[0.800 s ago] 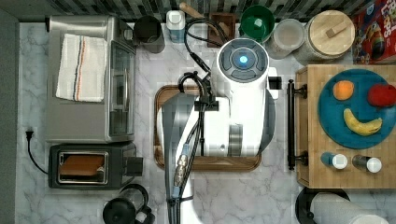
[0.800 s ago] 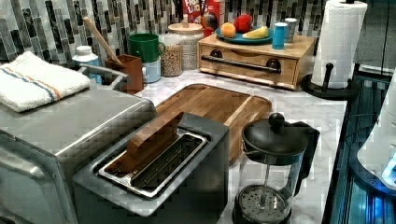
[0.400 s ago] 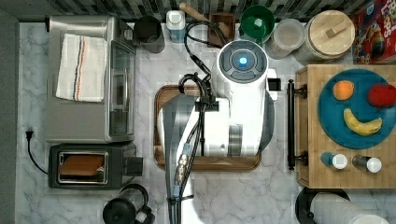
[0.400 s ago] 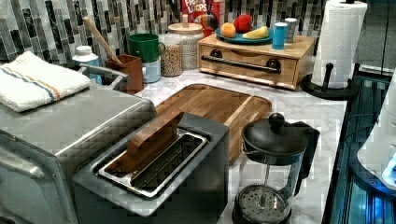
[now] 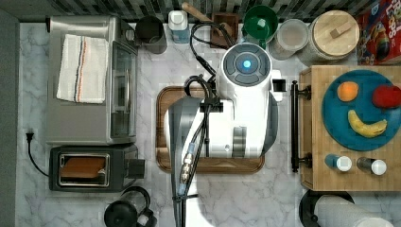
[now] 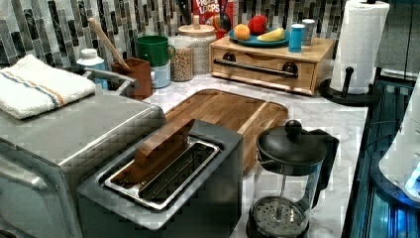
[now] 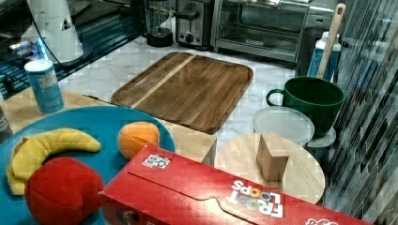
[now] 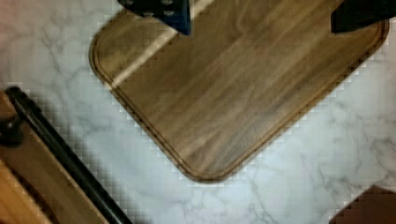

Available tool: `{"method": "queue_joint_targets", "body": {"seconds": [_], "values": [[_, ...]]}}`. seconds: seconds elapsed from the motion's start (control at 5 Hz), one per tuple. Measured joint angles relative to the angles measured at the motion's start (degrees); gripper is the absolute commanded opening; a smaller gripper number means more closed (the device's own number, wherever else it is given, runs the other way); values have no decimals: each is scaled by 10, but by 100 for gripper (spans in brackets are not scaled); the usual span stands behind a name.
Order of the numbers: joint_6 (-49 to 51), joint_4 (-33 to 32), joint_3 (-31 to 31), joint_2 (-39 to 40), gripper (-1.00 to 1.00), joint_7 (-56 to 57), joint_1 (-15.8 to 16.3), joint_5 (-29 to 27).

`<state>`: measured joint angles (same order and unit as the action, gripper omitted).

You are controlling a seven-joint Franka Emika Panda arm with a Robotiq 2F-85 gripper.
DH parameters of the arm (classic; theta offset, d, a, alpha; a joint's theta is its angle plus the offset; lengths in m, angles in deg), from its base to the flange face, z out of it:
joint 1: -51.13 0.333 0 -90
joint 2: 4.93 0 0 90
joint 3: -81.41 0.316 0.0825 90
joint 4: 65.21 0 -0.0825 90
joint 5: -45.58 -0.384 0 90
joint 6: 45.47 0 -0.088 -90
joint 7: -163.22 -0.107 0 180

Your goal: Open the drawer.

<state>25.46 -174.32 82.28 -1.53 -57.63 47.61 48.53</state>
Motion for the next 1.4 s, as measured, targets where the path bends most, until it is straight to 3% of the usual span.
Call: {"method": "queue_joint_targets", "body": {"seconds": [0.2,0.4,0.8,1.4], "values": [[-63,-23,-3,0,100,2,0,2],[-56,-38,-5,0,100,50,-3,9],[-73,-50,-12,5,100,230,-18,53],[-178,-72,-35,24,100,444,-66,58]]}}
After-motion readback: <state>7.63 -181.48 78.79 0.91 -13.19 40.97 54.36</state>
